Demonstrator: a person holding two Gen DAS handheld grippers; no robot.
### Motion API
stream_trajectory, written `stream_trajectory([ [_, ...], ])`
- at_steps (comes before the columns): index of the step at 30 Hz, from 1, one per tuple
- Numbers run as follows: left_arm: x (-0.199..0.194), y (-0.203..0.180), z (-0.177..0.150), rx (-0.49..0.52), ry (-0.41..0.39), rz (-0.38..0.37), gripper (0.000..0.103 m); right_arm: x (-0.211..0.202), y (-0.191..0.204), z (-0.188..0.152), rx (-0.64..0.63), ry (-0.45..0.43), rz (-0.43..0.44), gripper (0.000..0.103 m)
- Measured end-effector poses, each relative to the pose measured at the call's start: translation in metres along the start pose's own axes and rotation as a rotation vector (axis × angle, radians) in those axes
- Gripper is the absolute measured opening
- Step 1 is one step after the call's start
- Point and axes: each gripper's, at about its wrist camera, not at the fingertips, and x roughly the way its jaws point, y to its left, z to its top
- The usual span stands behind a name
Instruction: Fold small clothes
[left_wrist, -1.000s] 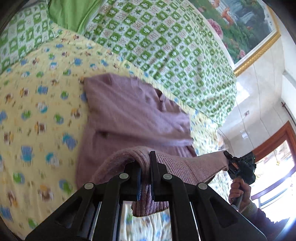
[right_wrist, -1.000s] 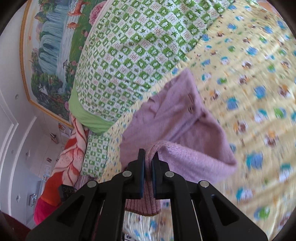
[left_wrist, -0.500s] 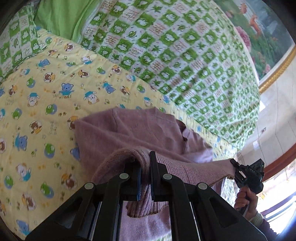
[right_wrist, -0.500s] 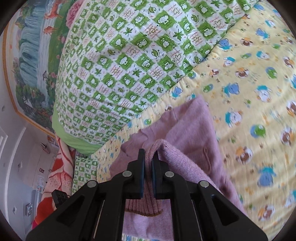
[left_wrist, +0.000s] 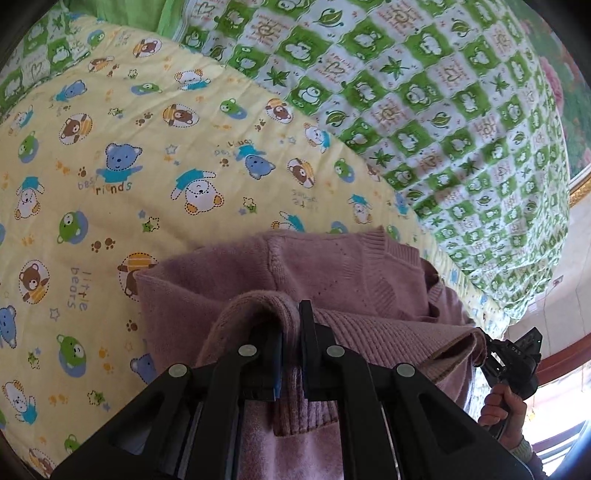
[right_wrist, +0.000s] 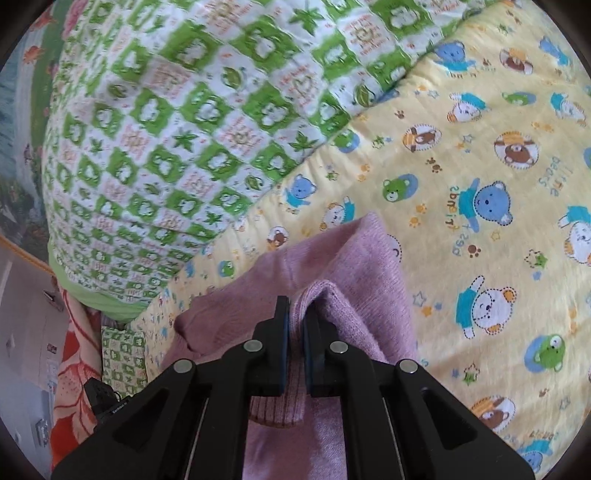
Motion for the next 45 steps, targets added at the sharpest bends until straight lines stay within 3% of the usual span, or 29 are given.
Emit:
stream_trajectory([
  [7, 0.01, 0.004, 0.004, -0.013, 0.031, 0.007, 0.011, 0.012, -0.002, 0.006, 0.02, -0.007, -0.024, 0.009],
  [9, -0.001, 0.003, 0.005, -0.015, 0.017, -0.002, 0.025, 0.011, -0.002, 0.007, 0.037, -0.001, -0.023, 0.013],
  [10, -0.008, 0.002, 0.004, -0.008, 0.007, 0.0, 0.029, 0.008, -0.003, 0.007, 0.047, -0.005, -0.023, 0.019],
  [12, -0.027, -0.002, 0.003, 0.015, -0.039, 0.016, 0.051, -0.004, -0.002, 0.007, 0.054, -0.035, -0.033, 0.036],
  [13, -0.036, -0.006, 0.001, 0.032, -0.06, 0.026, 0.053, -0.014, 0.0, 0.008, 0.051, -0.062, -0.039, 0.046],
  [17, -0.063, -0.032, -0.017, 0.123, -0.083, -0.025, 0.054, -0.047, 0.012, 0.005, -0.012, -0.13, 0.0, 0.049],
  [19, -0.061, -0.051, -0.037, 0.192, -0.037, -0.064, 0.055, -0.058, 0.026, -0.006, -0.097, -0.124, 0.01, 0.049],
  [22, -0.038, -0.08, -0.071, 0.291, 0.07, -0.101, 0.055, -0.056, 0.053, -0.036, -0.279, -0.043, 0.023, 0.047],
  [27, 0.015, -0.115, -0.111, 0.421, 0.205, -0.115, 0.055, -0.015, 0.079, -0.099, -0.563, 0.193, 0.026, 0.035],
  [30, 0.046, -0.123, -0.108, 0.479, 0.23, -0.059, 0.053, 0.021, 0.083, -0.121, -0.659, 0.326, 0.045, 0.033],
  [32, 0.06, -0.117, -0.091, 0.475, 0.212, -0.007, 0.05, 0.043, 0.086, -0.122, -0.718, 0.352, 0.018, 0.033],
  [34, 0.069, -0.101, -0.064, 0.425, 0.173, 0.039, 0.037, 0.061, 0.087, -0.106, -0.735, 0.316, -0.013, 0.033],
  [36, 0.07, -0.079, -0.036, 0.357, 0.133, 0.085, 0.018, 0.071, 0.08, -0.078, -0.689, 0.223, -0.059, 0.03],
  [38, 0.064, -0.056, -0.015, 0.291, 0.084, 0.125, 0.013, 0.073, 0.063, -0.047, -0.596, 0.111, -0.113, 0.014],
  [39, 0.059, -0.044, -0.006, 0.255, 0.063, 0.128, 0.005, 0.072, 0.051, -0.029, -0.52, 0.062, -0.116, 0.007],
  [40, 0.055, -0.033, -0.001, 0.221, 0.054, 0.11, 0.005, 0.07, 0.039, -0.015, -0.451, 0.023, -0.127, 0.0],
  [41, 0.05, -0.023, 0.002, 0.192, 0.036, 0.105, 0.009, 0.067, 0.026, -0.003, -0.379, -0.012, -0.122, 0.0],
  [42, 0.044, -0.014, 0.004, 0.173, 0.007, 0.138, 0.004, 0.063, 0.016, 0.005, -0.316, -0.043, -0.097, 0.0],
  [45, 0.031, 0.009, -0.002, 0.082, -0.006, 0.049, 0.007, 0.044, -0.011, 0.021, -0.14, -0.141, -0.107, 0.0],
])
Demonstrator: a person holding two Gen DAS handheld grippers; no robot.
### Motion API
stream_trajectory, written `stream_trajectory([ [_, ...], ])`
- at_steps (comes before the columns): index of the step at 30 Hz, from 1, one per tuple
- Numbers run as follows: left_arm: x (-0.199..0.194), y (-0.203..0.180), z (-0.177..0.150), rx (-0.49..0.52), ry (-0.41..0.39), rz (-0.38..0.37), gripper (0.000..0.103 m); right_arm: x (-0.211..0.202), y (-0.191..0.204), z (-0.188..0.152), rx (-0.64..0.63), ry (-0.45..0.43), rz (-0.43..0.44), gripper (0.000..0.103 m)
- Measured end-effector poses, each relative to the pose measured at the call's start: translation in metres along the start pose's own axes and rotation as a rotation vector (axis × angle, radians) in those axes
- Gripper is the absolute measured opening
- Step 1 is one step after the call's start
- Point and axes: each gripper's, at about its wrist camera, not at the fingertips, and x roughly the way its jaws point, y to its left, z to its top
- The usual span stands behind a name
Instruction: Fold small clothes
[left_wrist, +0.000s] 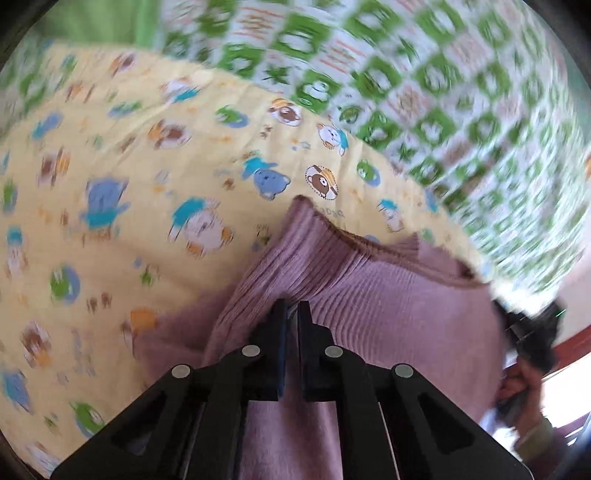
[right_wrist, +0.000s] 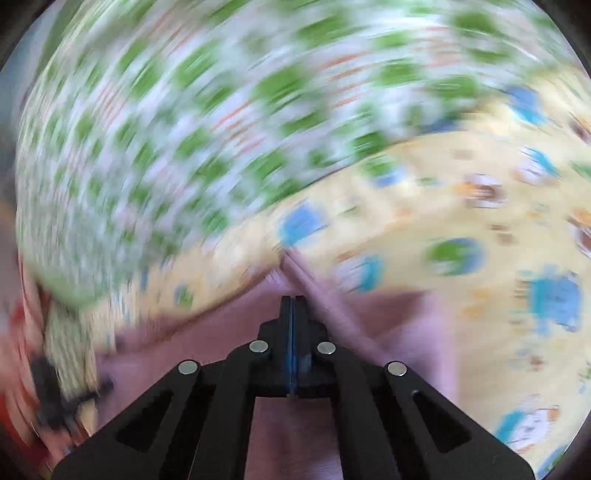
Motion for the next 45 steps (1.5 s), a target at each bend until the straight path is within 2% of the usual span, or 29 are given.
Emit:
stream_trajectory([
  [2, -0.006, 0.002, -0.006, -0.013, 0.0, 0.019, 0.01, -0.007, -0.014, 0.001, 0.062, 0.006, 0.011, 0.0],
  [6, -0.038, -0.007, -0.03, -0.033, -0.034, 0.048, 0.04, -0.036, -0.004, -0.006, -0.031, 0.004, -0.014, 0.003],
  [8, -0.059, -0.009, -0.044, -0.034, -0.046, 0.037, 0.044, -0.055, 0.006, -0.016, -0.068, 0.007, -0.003, 0.004],
  [12, -0.082, -0.022, -0.086, -0.012, -0.019, -0.029, 0.044, -0.086, 0.031, -0.06, -0.179, 0.069, 0.05, 0.004],
  [15, -0.08, -0.031, -0.121, 0.022, 0.046, -0.068, 0.045, -0.092, 0.042, -0.098, -0.23, 0.168, 0.084, 0.005],
  [17, -0.074, -0.029, -0.138, 0.032, 0.085, -0.049, 0.044, -0.09, 0.043, -0.121, -0.243, 0.226, 0.075, 0.005],
  [20, -0.069, -0.016, -0.152, 0.015, 0.116, -0.013, 0.044, -0.091, 0.023, -0.141, -0.216, 0.28, 0.012, 0.005],
  [22, -0.069, -0.004, -0.155, -0.011, 0.12, -0.007, 0.041, -0.098, 0.002, -0.144, -0.152, 0.265, -0.023, 0.005],
  [24, -0.072, 0.004, -0.157, -0.021, 0.12, -0.001, 0.033, -0.11, -0.022, -0.139, -0.082, 0.222, -0.052, 0.004],
  [26, -0.073, 0.009, -0.157, -0.019, 0.119, 0.007, 0.032, -0.117, -0.037, -0.135, -0.044, 0.204, -0.052, 0.004],
  [29, -0.084, 0.016, -0.159, -0.066, 0.107, 0.005, 0.032, -0.123, -0.04, -0.132, -0.05, 0.186, -0.078, 0.003],
  [31, -0.093, 0.019, -0.161, -0.096, 0.094, 0.005, 0.037, -0.129, -0.039, -0.13, -0.041, 0.169, -0.1, 0.004],
  [33, -0.105, 0.019, -0.168, -0.122, 0.082, 0.005, 0.053, -0.136, -0.037, -0.131, -0.03, 0.16, -0.116, 0.005],
  [34, -0.112, 0.018, -0.172, -0.126, 0.075, 0.009, 0.054, -0.14, -0.033, -0.131, -0.032, 0.156, -0.119, 0.005],
  [36, -0.12, 0.016, -0.18, -0.133, 0.073, 0.018, 0.059, -0.145, -0.024, -0.132, -0.048, 0.152, -0.12, 0.01],
  [37, -0.124, 0.016, -0.184, -0.144, 0.075, 0.022, 0.061, -0.146, -0.017, -0.131, -0.056, 0.152, -0.123, 0.015],
  [40, -0.129, 0.021, -0.196, -0.206, 0.083, 0.031, 0.065, -0.155, -0.002, -0.134, -0.079, 0.14, -0.102, 0.04],
  [45, -0.12, 0.038, -0.209, -0.323, 0.119, 0.023, 0.065, -0.167, 0.025, -0.145, -0.139, 0.129, -0.076, 0.042],
])
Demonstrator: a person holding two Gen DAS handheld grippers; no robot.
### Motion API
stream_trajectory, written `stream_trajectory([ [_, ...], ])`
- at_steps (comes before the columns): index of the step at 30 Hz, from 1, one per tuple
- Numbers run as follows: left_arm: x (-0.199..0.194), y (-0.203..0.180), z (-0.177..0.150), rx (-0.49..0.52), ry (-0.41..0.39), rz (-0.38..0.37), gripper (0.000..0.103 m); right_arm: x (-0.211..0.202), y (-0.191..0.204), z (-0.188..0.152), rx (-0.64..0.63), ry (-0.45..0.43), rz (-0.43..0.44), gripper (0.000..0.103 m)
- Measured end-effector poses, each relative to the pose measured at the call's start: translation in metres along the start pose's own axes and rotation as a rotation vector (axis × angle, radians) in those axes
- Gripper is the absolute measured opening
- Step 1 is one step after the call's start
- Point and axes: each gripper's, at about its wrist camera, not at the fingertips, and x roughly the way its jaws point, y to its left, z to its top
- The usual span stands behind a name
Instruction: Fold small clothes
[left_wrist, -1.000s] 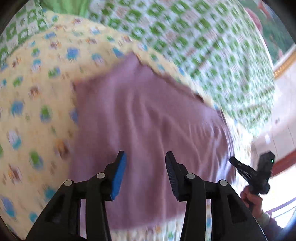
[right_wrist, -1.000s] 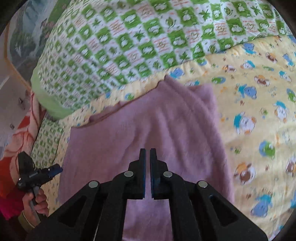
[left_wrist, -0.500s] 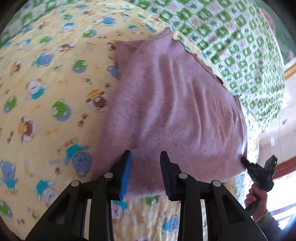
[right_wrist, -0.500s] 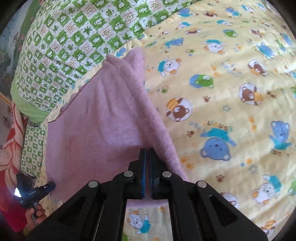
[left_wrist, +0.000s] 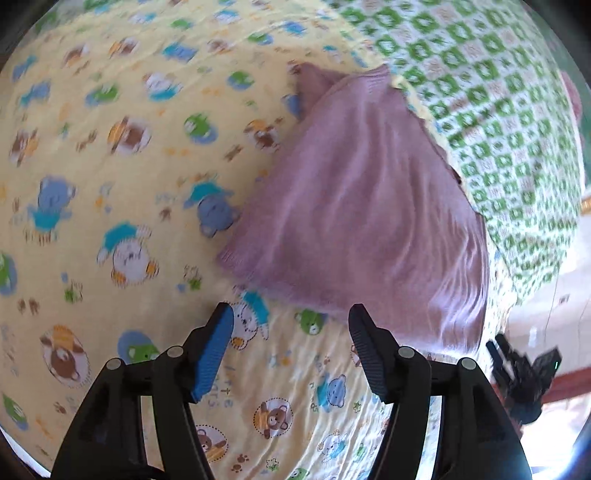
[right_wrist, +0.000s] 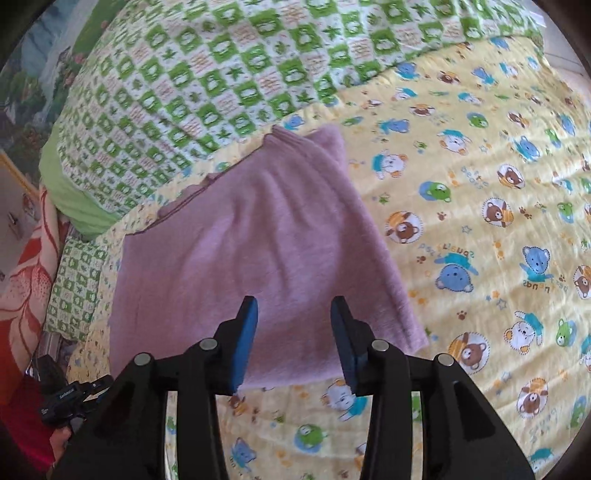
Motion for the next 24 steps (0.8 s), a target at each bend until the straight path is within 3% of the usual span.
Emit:
stream_trajectory([
  [8, 0.013, 0.002, 0.013, -0.153, -0.032, -0.064, 0.07, 0.0, 0.026, -0.026, -0.05, 0.061, 0.047, 0.043],
  [16, 0.028, -0.014, 0.028, -0.154, -0.083, -0.006, 0.066, 0.007, 0.03, -0.039, -0.051, 0.107, 0.061, 0.044],
  [19, 0.03, -0.016, 0.032, -0.147, -0.083, 0.013, 0.049, 0.008, 0.029, -0.039, -0.052, 0.109, 0.065, 0.044],
  [21, 0.031, -0.013, 0.035, -0.156, -0.083, 0.012, 0.032, 0.01, 0.028, -0.038, -0.049, 0.11, 0.067, 0.044],
  [24, 0.029, -0.012, 0.036, -0.148, -0.088, 0.008, 0.018, 0.012, 0.026, -0.038, -0.042, 0.115, 0.068, 0.044],
])
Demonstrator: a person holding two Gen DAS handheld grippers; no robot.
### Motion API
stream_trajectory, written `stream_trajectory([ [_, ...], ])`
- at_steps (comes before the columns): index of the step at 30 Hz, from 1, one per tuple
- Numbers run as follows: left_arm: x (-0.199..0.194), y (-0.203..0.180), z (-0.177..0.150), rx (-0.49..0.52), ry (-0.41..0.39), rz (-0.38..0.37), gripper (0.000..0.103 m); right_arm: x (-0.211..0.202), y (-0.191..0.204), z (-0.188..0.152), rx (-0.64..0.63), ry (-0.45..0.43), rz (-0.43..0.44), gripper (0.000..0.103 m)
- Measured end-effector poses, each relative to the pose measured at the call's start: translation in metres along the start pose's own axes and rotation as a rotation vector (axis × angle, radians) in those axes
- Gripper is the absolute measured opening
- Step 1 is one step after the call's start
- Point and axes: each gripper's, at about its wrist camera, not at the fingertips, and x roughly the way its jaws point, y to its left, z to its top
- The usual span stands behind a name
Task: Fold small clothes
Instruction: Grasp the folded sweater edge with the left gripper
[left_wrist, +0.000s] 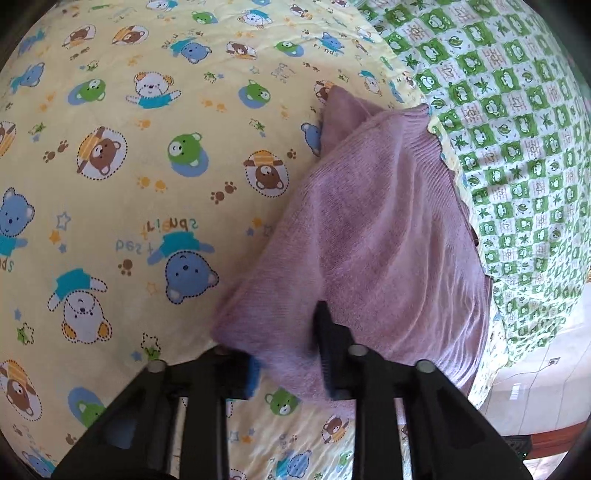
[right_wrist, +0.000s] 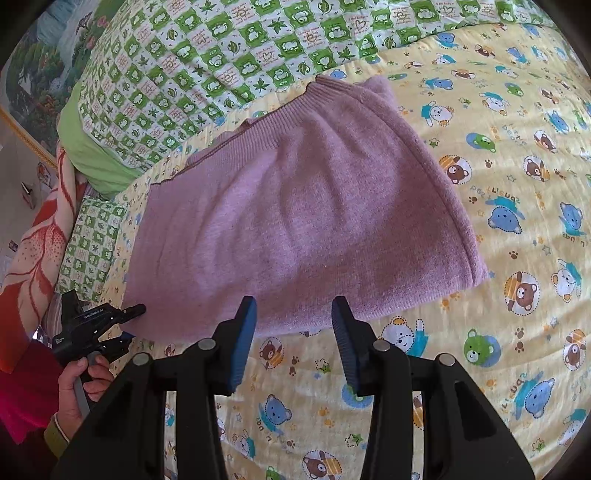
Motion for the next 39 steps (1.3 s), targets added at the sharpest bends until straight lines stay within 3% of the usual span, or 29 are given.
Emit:
stream_trajectory([
  [5, -0.015, -0.039, -0.007, 0.147, -0.05, 0.015, 0.011, 0.002, 0.001, 0.004, -0.012, 0.006, 0.014, 0.044],
  [10, -0.027, -0.112, -0.023, 0.368, -0.082, -0.067, 0.01, 0.004, 0.001, 0.014, -0.027, 0.007, 0.051, 0.044],
  [14, -0.02, -0.174, -0.051, 0.55, -0.062, -0.139, 0.01, 0.003, -0.003, 0.028, -0.021, -0.009, 0.08, 0.044],
  [19, 0.023, -0.21, -0.087, 0.655, 0.032, -0.162, 0.009, 0.005, -0.021, 0.059, 0.007, -0.013, 0.094, 0.044],
  [23, 0.06, -0.212, -0.105, 0.675, 0.105, -0.124, 0.009, 0.018, -0.026, 0.089, 0.008, 0.012, 0.13, 0.044],
  [28, 0.062, -0.209, -0.101, 0.645, 0.119, -0.145, 0.009, 0.052, -0.008, 0.118, -0.01, 0.069, 0.209, 0.044],
  [32, 0.054, -0.198, -0.097, 0.635, 0.125, -0.152, 0.009, 0.098, 0.026, 0.136, -0.039, 0.156, 0.291, 0.061],
  [39, 0.051, -0.192, -0.095, 0.596, 0.126, -0.166, 0.009, 0.172, 0.082, 0.157, -0.09, 0.295, 0.422, 0.064],
])
